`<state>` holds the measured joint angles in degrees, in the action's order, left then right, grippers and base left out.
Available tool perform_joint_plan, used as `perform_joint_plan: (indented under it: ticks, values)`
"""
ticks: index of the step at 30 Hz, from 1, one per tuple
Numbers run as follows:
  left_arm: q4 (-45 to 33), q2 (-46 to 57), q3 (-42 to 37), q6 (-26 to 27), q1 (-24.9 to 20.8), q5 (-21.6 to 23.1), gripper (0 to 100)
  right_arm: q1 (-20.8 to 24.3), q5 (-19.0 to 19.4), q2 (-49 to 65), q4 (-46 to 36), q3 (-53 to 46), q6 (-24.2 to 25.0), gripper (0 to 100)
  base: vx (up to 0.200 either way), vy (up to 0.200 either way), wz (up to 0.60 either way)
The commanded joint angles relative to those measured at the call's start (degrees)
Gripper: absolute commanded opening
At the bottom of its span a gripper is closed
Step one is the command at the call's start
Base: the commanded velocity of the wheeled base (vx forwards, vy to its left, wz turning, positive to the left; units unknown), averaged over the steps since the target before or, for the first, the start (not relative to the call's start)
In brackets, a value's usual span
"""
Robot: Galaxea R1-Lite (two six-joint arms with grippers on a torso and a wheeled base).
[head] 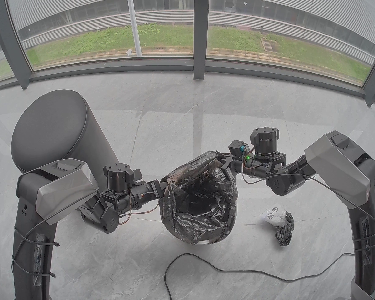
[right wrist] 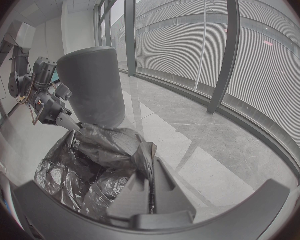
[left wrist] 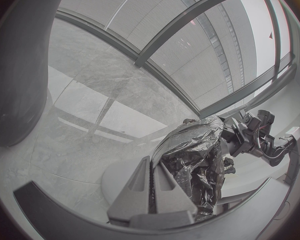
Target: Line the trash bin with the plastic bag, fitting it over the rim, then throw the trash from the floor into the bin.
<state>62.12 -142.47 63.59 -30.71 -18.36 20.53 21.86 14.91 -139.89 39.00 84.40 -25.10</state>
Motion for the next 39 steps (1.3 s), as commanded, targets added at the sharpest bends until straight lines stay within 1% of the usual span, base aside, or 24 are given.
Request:
perform_joint_plan:
  ticks: [1, 10, 18, 19, 28, 34, 39]
  values:
    - [-0.42, 0.09, 1.45, 0.03, -0.01, 0.04, 0, -0.76, 0.03, -1.79, -0.15, 0.95, -0.39, 0, 0.000, 0.000, 0.00]
    - [-2.18, 0.44, 3.30, 0.12, -0.01, 0.13, 0, -3.58, 0.03, -3.55, -0.06, 0.24, -2.94, 0, 0.000, 0.000, 0.00]
    - [-2.88, 0.35, 4.09, 0.12, 0.25, 0.13, 0, -3.49, 0.03, -3.02, 0.38, -3.45, -3.55, 0, 0.000, 0.000, 0.00]
    - [-2.88, 0.35, 4.27, 0.12, 0.25, 0.13, 0, -3.49, 0.03, -3.02, 0.38, -3.45, -3.55, 100, 0.000, 0.000, 0.00]
    - [-3.32, 0.09, 6.37, 0.21, 0.17, 0.13, 0, -3.75, 0.03, -1.88, 0.55, -3.80, -3.55, 100, 0.000, 0.000, 0.00]
    - [-4.99, 0.53, 8.40, 0.21, 0.17, 0.30, 0, -4.81, 0.03, 1.55, 0.64, -8.55, -3.99, 100, 0.000, 0.000, 0.00]
    - [-7.19, 0.79, 9.36, 0.83, 0.08, 0.48, 0, -5.95, 0.03, 1.99, 0.82, -9.69, -4.69, 100, 0.000, 0.000, 0.00]
